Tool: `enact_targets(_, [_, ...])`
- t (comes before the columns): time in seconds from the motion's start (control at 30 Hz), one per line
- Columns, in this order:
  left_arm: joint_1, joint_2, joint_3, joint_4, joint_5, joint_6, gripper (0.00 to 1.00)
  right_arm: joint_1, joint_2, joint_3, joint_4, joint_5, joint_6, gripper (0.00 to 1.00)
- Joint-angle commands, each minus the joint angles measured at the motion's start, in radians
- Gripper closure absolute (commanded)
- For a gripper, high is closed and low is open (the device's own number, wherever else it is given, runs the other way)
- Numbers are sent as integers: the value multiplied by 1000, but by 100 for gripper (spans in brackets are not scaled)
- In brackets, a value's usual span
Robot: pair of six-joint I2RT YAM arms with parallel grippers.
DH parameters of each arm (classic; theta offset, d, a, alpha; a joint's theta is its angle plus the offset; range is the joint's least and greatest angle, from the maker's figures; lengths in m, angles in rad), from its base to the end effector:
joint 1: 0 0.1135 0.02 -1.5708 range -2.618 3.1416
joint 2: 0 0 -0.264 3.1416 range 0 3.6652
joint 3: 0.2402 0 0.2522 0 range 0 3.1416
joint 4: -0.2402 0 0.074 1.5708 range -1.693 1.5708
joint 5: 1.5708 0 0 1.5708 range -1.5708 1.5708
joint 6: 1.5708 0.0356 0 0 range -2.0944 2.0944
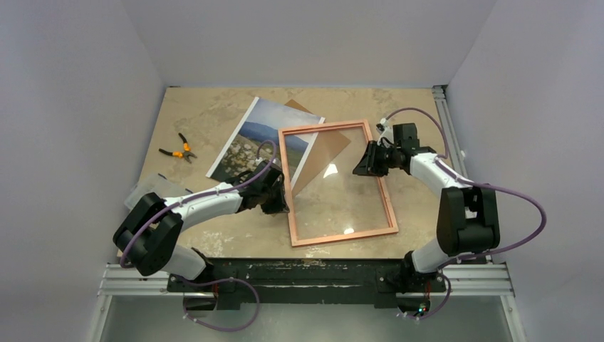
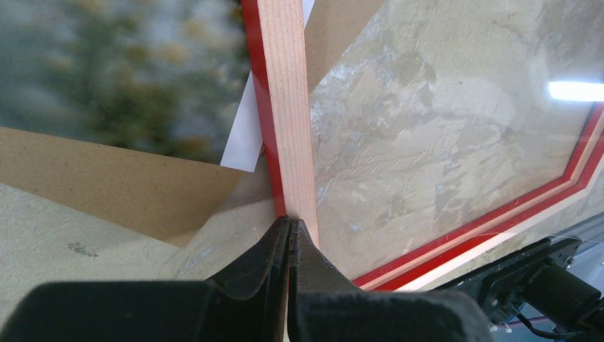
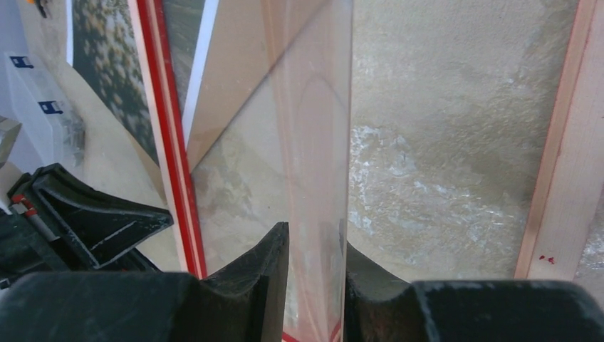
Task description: Put the photo into the frame
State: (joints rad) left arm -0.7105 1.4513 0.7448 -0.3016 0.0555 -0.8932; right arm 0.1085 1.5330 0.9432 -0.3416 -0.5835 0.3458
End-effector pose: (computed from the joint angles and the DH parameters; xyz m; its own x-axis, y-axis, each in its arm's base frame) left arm 0.2051 -0.1791 0.1696 -0.9268 -0.2288 -0.2979 -0.0772 0.8922 -0.4450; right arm 0.3049 0.0529 0.2077 -0.8919 0.1874 -0.4115 -0.1221 0.7765 0.6182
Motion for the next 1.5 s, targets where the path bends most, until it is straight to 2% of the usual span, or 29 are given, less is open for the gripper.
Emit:
enact_targets(0.0, [-6,77,-45,-123,-100,65,100,23,17,10,-9,-14,0,76])
enact_targets(0.1, [-6,80,-42,-125,-100,66,100,27,21,10,3,-20,10,70])
enact_targets(0.37, [-7,88,-39,-125,-100,67,100,47,0,32,-40,84,-15,43])
enact_targets(0.47, [-7,89,-39,-129,-101,67,100,57,-3,40,-58,136,-22,38])
enact_targets(0.97, [-9,88,-40,-139,-106,70,100,122,8,85,-159,448,-19,22])
enact_targets(1.17, [-10,90,-40,-140,-108,72,100,122,8,79,-167,490,-8,17])
enact_targets(1.47, [-10,89,-42,-143,-112,71,100,122,19,75,-175,520,2,14])
